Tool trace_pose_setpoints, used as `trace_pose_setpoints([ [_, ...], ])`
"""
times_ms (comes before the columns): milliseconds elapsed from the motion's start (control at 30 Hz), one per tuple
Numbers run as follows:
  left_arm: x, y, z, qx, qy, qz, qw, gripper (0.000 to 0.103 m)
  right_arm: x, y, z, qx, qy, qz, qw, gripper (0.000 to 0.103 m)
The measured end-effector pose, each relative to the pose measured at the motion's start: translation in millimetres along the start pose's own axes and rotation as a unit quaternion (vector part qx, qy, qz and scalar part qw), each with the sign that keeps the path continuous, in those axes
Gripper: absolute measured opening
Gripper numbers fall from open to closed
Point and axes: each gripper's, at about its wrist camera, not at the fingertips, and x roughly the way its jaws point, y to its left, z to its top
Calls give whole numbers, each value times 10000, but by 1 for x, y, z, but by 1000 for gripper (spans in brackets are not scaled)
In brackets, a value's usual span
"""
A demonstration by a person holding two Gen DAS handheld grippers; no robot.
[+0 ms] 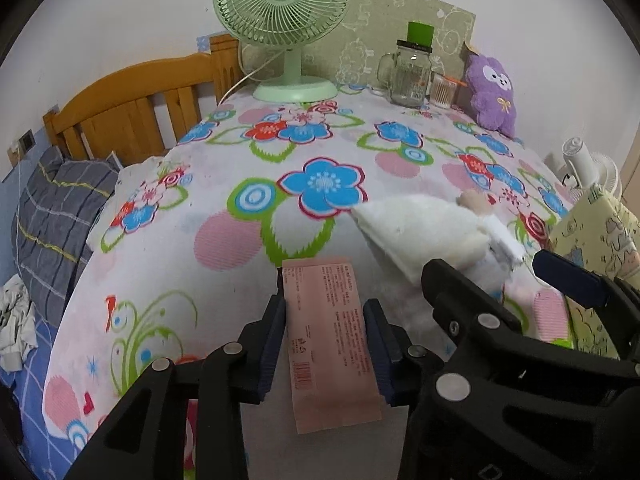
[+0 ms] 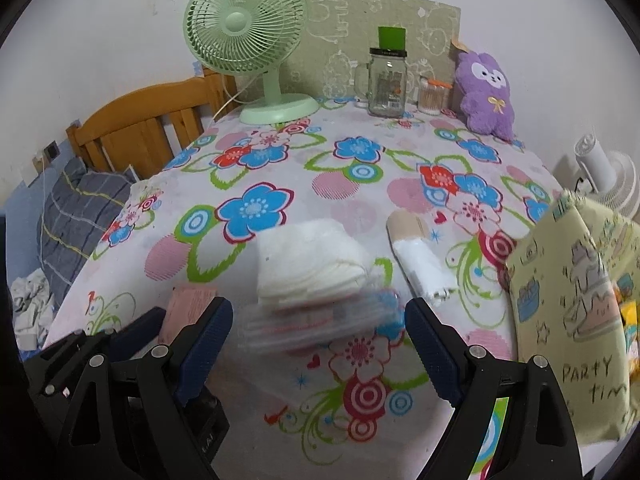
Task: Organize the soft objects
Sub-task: 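Grasp the white folded cloth with the right gripper while left gripper holds the pink packet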
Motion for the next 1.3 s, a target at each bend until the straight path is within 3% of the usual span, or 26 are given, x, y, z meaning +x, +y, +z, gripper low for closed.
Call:
trace_pose_setpoints([
  [400, 14, 2, 28, 186, 14, -63, 9998, 40, 21, 1, 28, -77, 1, 125, 9999, 90],
  [933, 51, 7, 35, 278, 296, -62, 9992, 41, 73, 4, 40, -191, 526, 334, 9979, 89],
  [1133, 51, 8, 36, 264, 286, -107, 9992, 41, 79, 5, 38, -129, 612, 538, 9966, 75],
  [1200, 51, 7, 35, 305, 274, -65, 9991, 41, 78, 5, 37, -122, 619, 575, 9964, 56],
  [1300, 50, 4, 34, 359, 241, 7, 9991, 41, 81, 3, 36, -47, 694, 599, 9958, 50],
])
